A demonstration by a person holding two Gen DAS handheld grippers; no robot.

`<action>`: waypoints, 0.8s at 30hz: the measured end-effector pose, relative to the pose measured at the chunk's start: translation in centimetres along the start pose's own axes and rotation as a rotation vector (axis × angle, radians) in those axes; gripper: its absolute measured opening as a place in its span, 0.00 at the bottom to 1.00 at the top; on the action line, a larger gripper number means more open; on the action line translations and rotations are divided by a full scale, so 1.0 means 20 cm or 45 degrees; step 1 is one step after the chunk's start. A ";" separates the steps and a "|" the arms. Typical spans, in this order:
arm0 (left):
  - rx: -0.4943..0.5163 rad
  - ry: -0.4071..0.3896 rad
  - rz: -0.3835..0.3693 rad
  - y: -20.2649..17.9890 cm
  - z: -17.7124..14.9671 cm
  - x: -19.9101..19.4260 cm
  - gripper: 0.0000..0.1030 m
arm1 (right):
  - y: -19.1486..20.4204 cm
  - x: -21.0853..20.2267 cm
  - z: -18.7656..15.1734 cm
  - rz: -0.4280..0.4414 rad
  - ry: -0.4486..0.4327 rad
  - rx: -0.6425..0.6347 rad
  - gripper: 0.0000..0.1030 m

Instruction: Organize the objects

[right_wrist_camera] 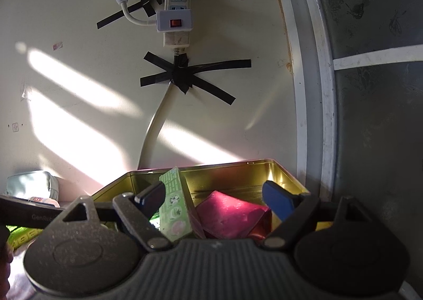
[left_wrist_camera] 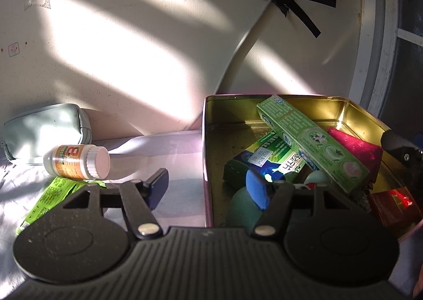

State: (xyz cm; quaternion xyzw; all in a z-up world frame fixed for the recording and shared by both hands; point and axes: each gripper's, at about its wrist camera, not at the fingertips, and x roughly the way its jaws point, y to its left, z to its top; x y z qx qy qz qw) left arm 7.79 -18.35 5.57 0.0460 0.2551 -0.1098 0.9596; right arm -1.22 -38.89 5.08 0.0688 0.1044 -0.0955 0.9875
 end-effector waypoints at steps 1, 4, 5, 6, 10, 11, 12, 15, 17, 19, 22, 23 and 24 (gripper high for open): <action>0.021 -0.026 0.011 0.01 0.00 -0.05 0.65 | 0.01 -0.02 0.01 0.010 -0.007 0.006 0.81; 0.046 -0.089 0.041 0.08 -0.03 -0.16 0.70 | 0.08 -0.11 0.03 0.064 -0.016 0.023 0.81; 0.043 -0.097 0.056 0.12 -0.04 -0.18 0.72 | 0.12 -0.14 0.02 0.087 -0.014 0.017 0.81; 0.038 -0.100 0.074 0.16 -0.06 -0.21 0.72 | 0.16 -0.17 0.02 0.104 -0.014 0.006 0.81; 0.013 -0.073 0.144 0.33 -0.14 -0.26 0.72 | 0.31 -0.28 -0.01 0.187 -0.006 -0.026 0.81; 0.007 -0.061 0.163 0.38 -0.16 -0.27 0.72 | 0.35 -0.31 -0.03 0.209 -0.006 -0.034 0.81; -0.004 -0.046 0.187 0.43 -0.19 -0.28 0.72 | 0.39 -0.33 -0.04 0.229 -0.004 -0.040 0.81; -0.028 -0.008 0.247 0.57 -0.25 -0.29 0.72 | 0.52 -0.39 -0.07 0.296 0.015 -0.061 0.81; -0.044 0.019 0.296 0.67 -0.30 -0.29 0.72 | 0.60 -0.42 -0.10 0.341 0.042 -0.071 0.81; -0.058 0.041 0.330 0.76 -0.34 -0.29 0.72 | 0.69 -0.43 -0.14 0.386 0.078 -0.102 0.81; -0.068 0.064 0.369 0.86 -0.39 -0.29 0.72 | 0.80 -0.43 -0.19 0.427 0.121 -0.171 0.81; -0.074 0.069 0.381 0.89 -0.40 -0.30 0.72 | 0.84 -0.43 -0.20 0.443 0.137 -0.187 0.81; -0.080 0.072 0.389 0.92 -0.41 -0.30 0.72 | 0.87 -0.42 -0.21 0.458 0.151 -0.198 0.81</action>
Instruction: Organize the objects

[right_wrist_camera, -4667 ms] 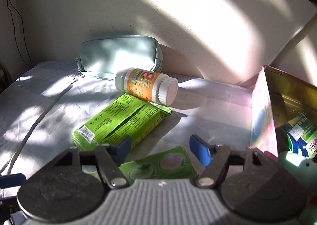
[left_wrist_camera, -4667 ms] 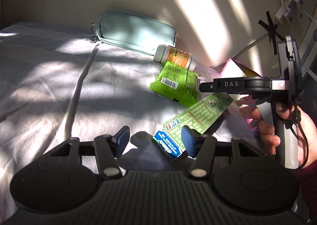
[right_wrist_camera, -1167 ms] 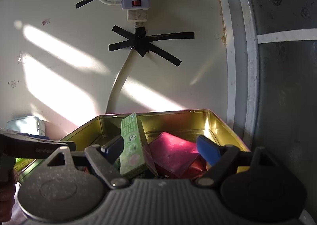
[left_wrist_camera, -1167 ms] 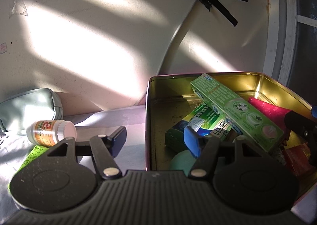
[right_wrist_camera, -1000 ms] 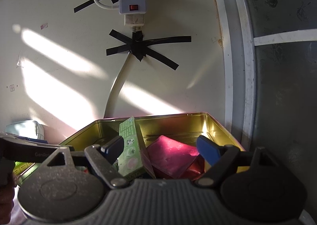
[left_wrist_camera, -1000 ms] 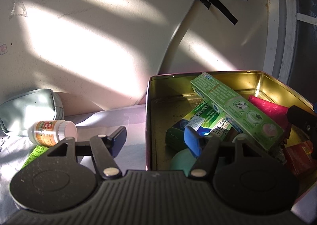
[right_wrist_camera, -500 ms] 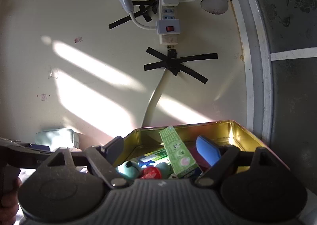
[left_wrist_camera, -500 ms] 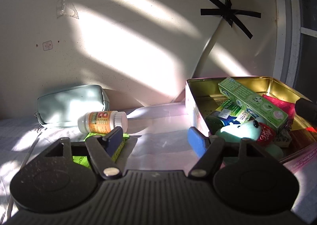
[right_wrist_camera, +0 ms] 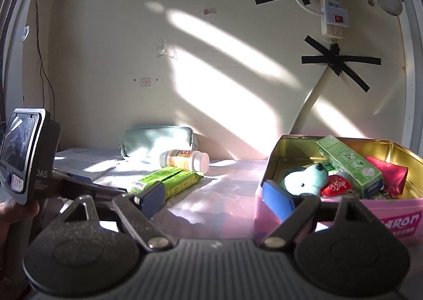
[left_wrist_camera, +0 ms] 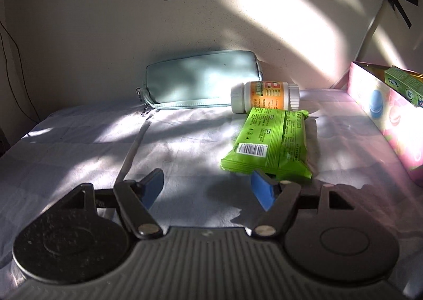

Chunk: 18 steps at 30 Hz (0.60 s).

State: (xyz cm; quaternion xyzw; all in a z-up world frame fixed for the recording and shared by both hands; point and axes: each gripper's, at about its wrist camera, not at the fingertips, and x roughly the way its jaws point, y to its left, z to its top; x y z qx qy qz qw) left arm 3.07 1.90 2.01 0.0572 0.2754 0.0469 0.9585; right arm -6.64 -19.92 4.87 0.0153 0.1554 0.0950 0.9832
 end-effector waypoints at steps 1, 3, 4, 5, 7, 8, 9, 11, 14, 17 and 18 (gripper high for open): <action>-0.005 0.002 0.006 0.02 -0.01 0.01 0.72 | 0.02 0.01 0.00 0.013 0.013 -0.008 0.81; -0.022 0.009 0.017 0.08 -0.02 0.02 0.73 | 0.08 0.05 -0.01 0.038 0.041 -0.027 0.81; -0.034 0.012 0.019 0.10 -0.02 0.03 0.73 | 0.10 0.07 -0.01 0.047 0.055 -0.034 0.81; -0.046 0.013 0.020 0.12 -0.02 0.03 0.73 | 0.13 0.09 -0.02 0.056 0.069 -0.039 0.81; -0.081 0.012 0.023 0.16 -0.03 0.03 0.73 | 0.16 0.14 -0.02 0.073 0.103 -0.042 0.81; -0.100 0.014 0.021 0.18 -0.03 0.04 0.73 | 0.18 0.17 -0.02 0.080 0.123 -0.041 0.81; -0.129 0.020 0.013 0.20 -0.03 0.05 0.73 | 0.20 0.20 -0.03 0.085 0.145 -0.041 0.81; -0.181 0.035 -0.003 0.23 -0.03 0.06 0.73 | 0.23 0.26 -0.03 0.086 0.190 -0.045 0.81; -0.248 0.051 -0.017 0.27 -0.03 0.07 0.73 | 0.26 0.36 -0.01 0.091 0.246 -0.035 0.82; -0.314 0.069 -0.027 0.31 -0.04 0.08 0.73 | 0.26 0.48 0.02 0.093 0.290 0.002 0.82; -0.330 0.076 -0.029 0.32 -0.04 0.09 0.73 | 0.27 0.52 0.04 0.097 0.301 0.017 0.82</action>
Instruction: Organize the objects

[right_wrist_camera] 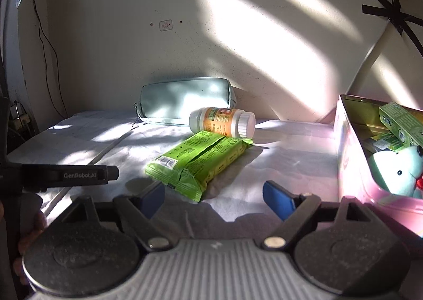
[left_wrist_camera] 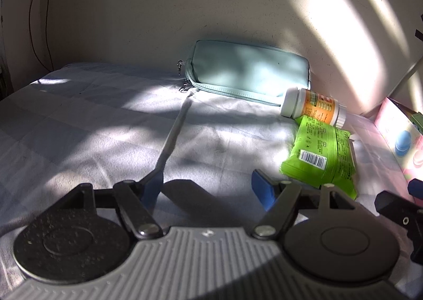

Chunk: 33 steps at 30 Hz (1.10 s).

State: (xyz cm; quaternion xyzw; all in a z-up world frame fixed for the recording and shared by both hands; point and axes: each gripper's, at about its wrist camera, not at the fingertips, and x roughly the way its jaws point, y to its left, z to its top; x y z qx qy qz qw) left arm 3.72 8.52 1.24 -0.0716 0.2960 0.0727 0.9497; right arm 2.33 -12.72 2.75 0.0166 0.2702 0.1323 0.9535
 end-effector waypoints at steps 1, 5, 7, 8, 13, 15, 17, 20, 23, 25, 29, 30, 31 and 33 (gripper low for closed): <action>-0.012 0.006 -0.001 0.01 0.00 0.00 0.73 | 0.00 0.03 0.02 0.006 0.009 0.011 0.83; -0.024 0.003 0.004 0.02 0.01 0.01 0.73 | 0.00 0.19 0.12 0.025 0.052 0.091 0.86; -0.019 -0.007 0.014 0.02 0.01 0.01 0.73 | 0.01 0.28 0.15 0.001 0.081 0.142 0.88; -0.017 -0.010 0.017 0.01 0.01 0.00 0.73 | 0.00 0.32 0.16 -0.002 0.101 0.171 0.89; -0.024 -0.015 0.040 0.03 0.02 0.01 0.74 | 0.00 0.48 0.15 -0.028 0.176 0.275 0.92; -0.034 -0.005 0.035 0.04 0.02 0.02 0.74 | 0.04 0.50 0.15 -0.038 0.165 0.234 0.96; -0.032 -0.003 0.035 0.04 0.02 0.02 0.74 | 0.06 0.52 0.15 -0.026 0.178 0.195 0.97; -0.019 -0.006 0.036 0.03 0.02 0.01 0.74 | 0.08 0.53 0.16 -0.041 0.188 0.158 0.97; -0.021 -0.006 0.036 0.03 0.02 0.01 0.75 | 0.10 0.54 0.16 -0.026 0.193 0.119 0.91; -0.028 -0.003 0.036 0.03 0.02 0.01 0.75 | 0.10 0.53 0.16 -0.016 0.191 0.089 0.86; -0.034 0.001 0.031 0.03 0.02 0.02 0.75 | 0.09 0.50 0.15 0.019 0.188 0.059 0.77; -0.037 0.003 0.029 0.04 0.02 0.02 0.75 | 0.09 0.48 0.14 0.026 0.186 0.045 0.77; -0.040 0.005 0.027 0.04 0.02 0.02 0.75 | 0.09 0.47 0.13 0.034 0.185 0.036 0.76; -0.050 0.011 0.021 0.04 0.02 0.02 0.75 | 0.08 0.42 0.11 0.051 0.187 0.030 0.75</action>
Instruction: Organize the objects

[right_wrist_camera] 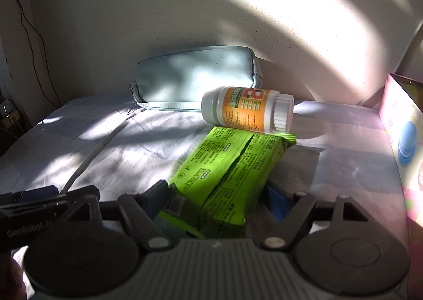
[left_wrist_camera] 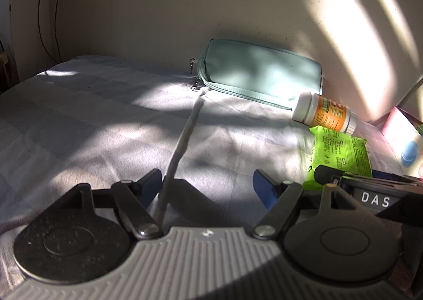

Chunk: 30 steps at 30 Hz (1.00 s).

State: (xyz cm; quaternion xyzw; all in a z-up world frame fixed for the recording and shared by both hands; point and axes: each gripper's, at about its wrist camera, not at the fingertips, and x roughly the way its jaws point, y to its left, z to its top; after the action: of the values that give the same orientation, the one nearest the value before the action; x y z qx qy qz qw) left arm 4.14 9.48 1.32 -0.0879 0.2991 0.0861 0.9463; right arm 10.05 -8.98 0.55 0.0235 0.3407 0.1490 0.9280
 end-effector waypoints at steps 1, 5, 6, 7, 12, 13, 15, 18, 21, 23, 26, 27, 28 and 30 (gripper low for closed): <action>-0.004 0.001 -0.004 0.00 0.00 0.00 0.75 | -0.01 -0.03 -0.01 0.011 0.007 -0.001 0.75; 0.001 -0.004 -0.063 0.01 0.00 -0.01 0.79 | -0.05 -0.19 -0.13 0.055 0.009 -0.052 0.75; 0.008 -0.014 -0.097 0.00 0.00 -0.02 0.79 | -0.07 -0.25 -0.17 0.072 0.008 -0.064 0.75; 0.013 -0.022 -0.128 0.00 -0.01 -0.03 0.79 | -0.09 -0.30 -0.21 0.085 0.007 -0.078 0.75; 0.153 -0.030 -0.399 -0.11 -0.05 -0.10 0.79 | -0.19 -0.61 -0.44 0.086 -0.039 -0.072 0.80; 0.181 -0.012 -0.455 -0.14 -0.06 -0.12 0.79 | -0.22 -0.66 -0.48 0.082 -0.045 -0.029 0.83; 0.203 0.040 -0.554 -0.19 -0.08 -0.14 0.78 | -0.27 -0.72 -0.52 0.097 -0.051 0.028 0.89; 0.207 0.140 -0.706 -0.27 -0.11 -0.22 0.78 | -0.28 -0.77 -0.55 0.091 -0.060 -0.018 0.91; 0.250 0.219 -0.753 -0.36 -0.16 -0.29 0.78 | -0.24 -0.79 -0.55 0.083 -0.053 -0.101 1.00; 0.283 0.287 -0.770 -0.40 -0.21 -0.31 0.78 | -0.22 -0.80 -0.57 0.106 -0.039 -0.148 1.00; 0.322 0.333 -0.778 -0.46 -0.28 -0.32 0.77 | -0.19 -0.75 -0.59 0.103 0.000 -0.189 0.96; 0.369 0.309 -0.777 -0.50 -0.31 -0.34 0.76 | -0.17 -0.75 -0.59 0.085 -0.016 -0.218 0.84; 0.386 0.310 -0.800 -0.52 -0.31 -0.35 0.63 | -0.16 -0.75 -0.59 0.082 -0.028 -0.245 0.82; 0.389 0.290 -0.776 -0.56 -0.30 -0.38 0.61 | -0.14 -0.77 -0.60 0.034 -0.063 -0.261 0.65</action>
State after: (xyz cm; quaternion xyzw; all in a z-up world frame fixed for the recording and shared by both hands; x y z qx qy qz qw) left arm -2.86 -3.57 2.26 -0.0397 0.3720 -0.2561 0.8913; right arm -7.95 -16.88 0.58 -0.0634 0.3003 0.1948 0.9316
